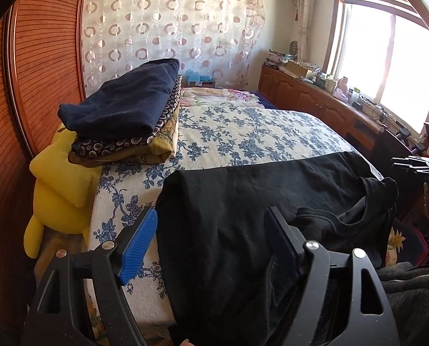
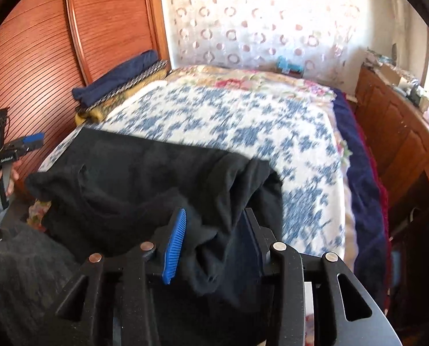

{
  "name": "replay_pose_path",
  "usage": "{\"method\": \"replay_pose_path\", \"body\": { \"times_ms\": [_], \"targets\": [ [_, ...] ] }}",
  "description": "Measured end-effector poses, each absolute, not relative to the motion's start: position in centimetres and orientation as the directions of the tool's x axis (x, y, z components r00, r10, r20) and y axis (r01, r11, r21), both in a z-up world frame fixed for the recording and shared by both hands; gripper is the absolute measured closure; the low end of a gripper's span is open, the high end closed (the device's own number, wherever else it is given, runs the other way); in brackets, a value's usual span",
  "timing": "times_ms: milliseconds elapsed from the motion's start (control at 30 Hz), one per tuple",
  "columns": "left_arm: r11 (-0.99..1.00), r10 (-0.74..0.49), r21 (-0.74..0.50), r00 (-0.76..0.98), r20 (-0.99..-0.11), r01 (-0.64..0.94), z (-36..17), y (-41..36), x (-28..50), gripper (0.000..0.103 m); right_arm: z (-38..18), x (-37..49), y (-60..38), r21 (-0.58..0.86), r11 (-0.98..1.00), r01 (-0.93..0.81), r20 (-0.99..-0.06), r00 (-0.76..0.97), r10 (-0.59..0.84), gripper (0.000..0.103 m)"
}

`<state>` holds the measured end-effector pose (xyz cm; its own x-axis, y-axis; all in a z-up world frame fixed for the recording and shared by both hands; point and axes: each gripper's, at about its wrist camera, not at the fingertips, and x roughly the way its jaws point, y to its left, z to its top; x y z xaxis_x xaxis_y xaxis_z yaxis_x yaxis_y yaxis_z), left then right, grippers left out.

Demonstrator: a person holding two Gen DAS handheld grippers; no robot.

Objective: Fold small clothes
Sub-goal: 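Open the left tool on the folded hem while the right tool releases its edge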

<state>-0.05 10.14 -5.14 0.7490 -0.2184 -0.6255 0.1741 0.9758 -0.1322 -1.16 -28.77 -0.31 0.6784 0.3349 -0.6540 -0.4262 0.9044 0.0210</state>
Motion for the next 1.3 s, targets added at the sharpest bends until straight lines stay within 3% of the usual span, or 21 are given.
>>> {"method": "replay_pose_path", "body": {
  "times_ms": [200, 500, 533, 600, 667, 867, 1100, 1300],
  "targets": [
    [0.980, -0.200, -0.126, 0.740, -0.642, 0.155, -5.9, 10.2, 1.5, 0.026, -1.2, 2.6, -28.6, 0.066, 0.921, -0.383, -0.630, 0.700, 0.337, 0.062],
    [0.981, -0.196, -0.139, 0.717, -0.669, 0.137, -7.2, 10.0, 2.7, 0.026, -5.7, 9.5, -29.2, 0.172, 0.954, -0.245, -0.700, 0.651, 0.294, 0.070],
    [0.981, -0.194, -0.139, 0.716, -0.671, 0.135, -7.3, 10.0, 2.8, 0.026, -5.9, 9.7, -29.3, 0.181, 0.954, -0.240, -0.704, 0.646, 0.296, 0.073],
    [0.982, -0.190, -0.138, 0.714, -0.674, 0.131, -7.4, 10.1, 2.8, 0.026, -6.1, 9.5, -29.3, 0.214, 0.943, -0.256, -0.697, 0.636, 0.331, 0.093],
    [0.983, -0.183, -0.135, 0.713, -0.677, 0.124, -7.6, 10.2, 2.9, 0.026, -5.5, 8.8, -29.2, 0.205, 0.942, -0.266, -0.671, 0.663, 0.333, 0.095],
    [0.985, -0.171, -0.136, 0.717, -0.676, 0.107, -7.8, 10.5, 3.0, 0.026, -2.8, 4.5, -32.5, 0.224, 0.962, -0.159, -0.532, 0.807, 0.257, 0.096],
    [0.986, -0.164, -0.138, 0.716, -0.679, 0.095, -7.9, 10.6, 3.2, 0.026, -4.1, 3.9, -34.3, 0.176, 0.984, -0.041, -0.602, 0.786, 0.140, 0.096],
    [0.987, -0.157, -0.136, 0.724, -0.671, 0.088, -7.5, 11.0, 4.0, 0.026, -3.2, 4.2, -33.4, 0.099, 0.994, -0.044, -0.584, 0.806, 0.094, 0.093]
  ]
}}
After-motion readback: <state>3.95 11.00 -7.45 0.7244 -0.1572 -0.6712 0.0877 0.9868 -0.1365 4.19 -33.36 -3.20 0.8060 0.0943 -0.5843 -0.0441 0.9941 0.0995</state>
